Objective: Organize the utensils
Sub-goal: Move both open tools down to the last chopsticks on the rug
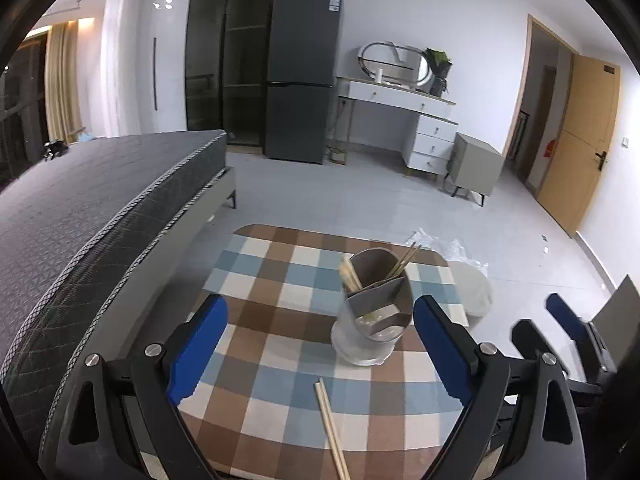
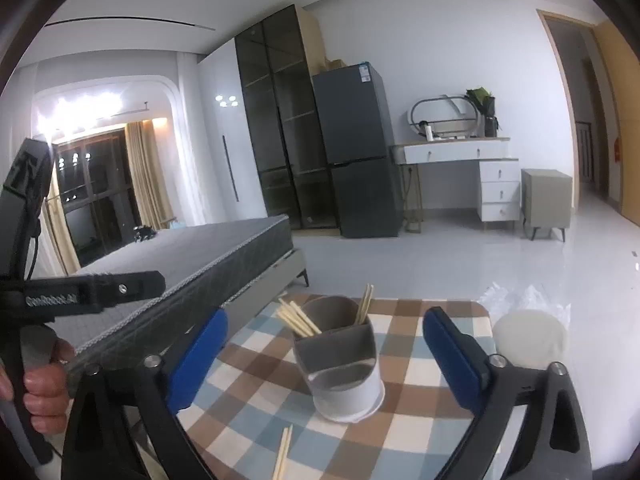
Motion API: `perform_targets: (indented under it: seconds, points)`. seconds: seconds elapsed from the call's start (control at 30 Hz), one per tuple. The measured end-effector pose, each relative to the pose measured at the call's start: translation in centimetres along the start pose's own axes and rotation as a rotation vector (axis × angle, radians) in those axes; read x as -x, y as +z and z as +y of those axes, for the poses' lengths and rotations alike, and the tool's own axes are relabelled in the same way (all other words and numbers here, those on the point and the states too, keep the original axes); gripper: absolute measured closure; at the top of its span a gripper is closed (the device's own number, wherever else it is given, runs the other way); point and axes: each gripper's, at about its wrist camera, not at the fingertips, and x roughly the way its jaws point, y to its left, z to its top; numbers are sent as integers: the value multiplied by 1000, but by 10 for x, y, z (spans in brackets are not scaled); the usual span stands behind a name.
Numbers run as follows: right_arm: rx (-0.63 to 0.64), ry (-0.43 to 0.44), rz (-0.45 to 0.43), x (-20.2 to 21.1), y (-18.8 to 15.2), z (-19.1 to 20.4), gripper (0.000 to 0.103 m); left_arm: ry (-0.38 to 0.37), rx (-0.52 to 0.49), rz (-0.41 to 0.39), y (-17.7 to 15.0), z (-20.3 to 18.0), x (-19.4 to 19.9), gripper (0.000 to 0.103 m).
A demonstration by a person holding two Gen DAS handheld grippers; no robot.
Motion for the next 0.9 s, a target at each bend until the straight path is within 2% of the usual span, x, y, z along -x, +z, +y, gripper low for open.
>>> perform_targets:
  seconds: [0.1,0.5,0.63,0.77,0.83,0.9]
  points:
    - [-9,12,6,5,-10,2,0,-5,14,9,-13,3,-1,12]
    - [28,5,73,8,-59,20,0,62,32,22,-63,21,-23,12]
    - [48,8,142,-2,-79,26,0,70,43,40,-79,29,-35,12]
    - [52,23,224,-18,-95,29,0,44,66,109,-89,38,-54,12]
    - [49,37,284,-30,-101,30,1,64,70,119,-94,43,-60,12]
    - [47,62,355,-44,-109,32,11,94,63,129,-99,47,-68,12]
